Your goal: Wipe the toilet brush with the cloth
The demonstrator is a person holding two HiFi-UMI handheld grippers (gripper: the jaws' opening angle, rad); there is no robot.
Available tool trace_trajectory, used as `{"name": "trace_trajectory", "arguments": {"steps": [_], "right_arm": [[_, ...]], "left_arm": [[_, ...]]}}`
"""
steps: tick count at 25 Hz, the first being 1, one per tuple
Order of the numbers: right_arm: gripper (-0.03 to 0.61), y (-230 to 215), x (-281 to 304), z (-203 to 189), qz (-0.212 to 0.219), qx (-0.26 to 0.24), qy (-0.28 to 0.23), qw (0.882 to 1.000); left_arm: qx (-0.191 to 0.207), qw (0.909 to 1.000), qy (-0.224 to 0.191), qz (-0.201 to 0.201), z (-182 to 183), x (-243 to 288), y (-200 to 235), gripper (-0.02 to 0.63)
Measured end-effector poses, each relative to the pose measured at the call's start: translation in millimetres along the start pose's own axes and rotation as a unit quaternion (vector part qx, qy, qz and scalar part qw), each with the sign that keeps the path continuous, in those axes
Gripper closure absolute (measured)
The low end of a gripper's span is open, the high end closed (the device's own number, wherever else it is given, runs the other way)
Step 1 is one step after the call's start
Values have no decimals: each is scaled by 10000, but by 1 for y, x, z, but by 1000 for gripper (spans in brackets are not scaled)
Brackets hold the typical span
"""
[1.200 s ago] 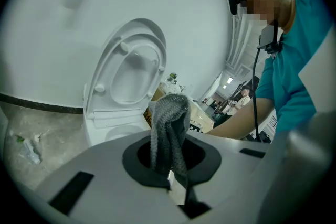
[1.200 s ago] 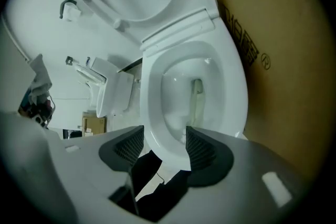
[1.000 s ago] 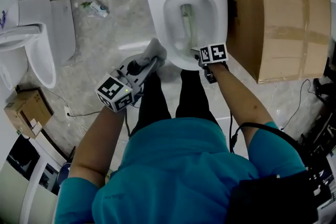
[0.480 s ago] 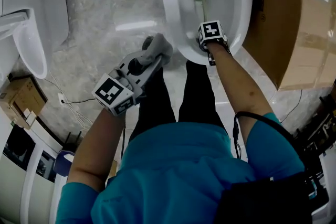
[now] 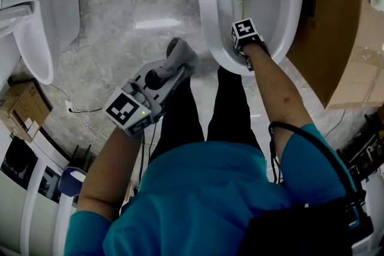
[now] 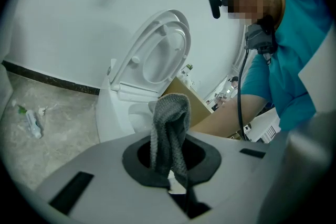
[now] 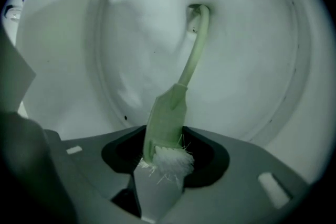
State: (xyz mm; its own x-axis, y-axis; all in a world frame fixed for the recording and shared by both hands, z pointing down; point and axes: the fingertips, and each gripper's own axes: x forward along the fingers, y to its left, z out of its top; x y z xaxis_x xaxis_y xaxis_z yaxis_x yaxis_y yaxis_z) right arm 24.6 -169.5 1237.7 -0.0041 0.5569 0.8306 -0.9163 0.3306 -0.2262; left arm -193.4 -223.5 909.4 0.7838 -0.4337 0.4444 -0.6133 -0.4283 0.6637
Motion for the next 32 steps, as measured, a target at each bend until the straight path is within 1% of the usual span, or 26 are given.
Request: {"name": "trace_trajectory", "arguments": {"steps": [4, 8, 10, 11, 14, 16, 19, 22, 25, 28, 30, 32], "right_arm": [[380, 6, -20, 1, 205, -160, -524, 9983], [388, 12, -52, -15, 459, -295, -1020, 9933], [396, 13, -74, -23, 464, -479, -1323, 9890], [407, 14, -87, -27, 399, -657, -1491, 9858], [430, 19, -123, -40, 97, -1298, -1890, 9733], [440, 24, -144, -47, 75, -1474, -2108, 9663], [449, 36, -178, -55, 149, -1589, -2527, 9543], [456, 48, -223, -61, 25, -1778, -3071, 9349], [465, 65, -275, -66, -52, -1948, -3564, 9138], [472, 81, -323, -77, 121, -1865, -3940, 8999], [476, 93, -352, -88, 339, -1669, -4189, 8919], [479, 104, -381, -97, 469, -1481, -4459, 8815]], "left_arm": [[1, 10000, -14, -19, 0, -1, -6, 592], [85, 9999, -99, -52, 16, -5, -22, 592], [159, 9996, -239, -38, 28, -10, -28, 592], [201, 9993, -303, -29, 35, -13, -31, 592], [295, 9989, -353, 33, 53, -24, -42, 592], [358, 9985, -398, 102, 65, -32, -50, 592], [453, 9975, -527, 127, 80, -47, -66, 592], [616, 9959, -657, 82, 94, -65, -81, 592], [654, 9944, -823, 92, 110, -85, -90, 592], [727, 9921, -1022, 24, 127, -104, -98, 592], [805, 9905, -1109, -54, 140, -117, -106, 592], [912, 9893, -1129, -145, 155, -131, -114, 592]]}}
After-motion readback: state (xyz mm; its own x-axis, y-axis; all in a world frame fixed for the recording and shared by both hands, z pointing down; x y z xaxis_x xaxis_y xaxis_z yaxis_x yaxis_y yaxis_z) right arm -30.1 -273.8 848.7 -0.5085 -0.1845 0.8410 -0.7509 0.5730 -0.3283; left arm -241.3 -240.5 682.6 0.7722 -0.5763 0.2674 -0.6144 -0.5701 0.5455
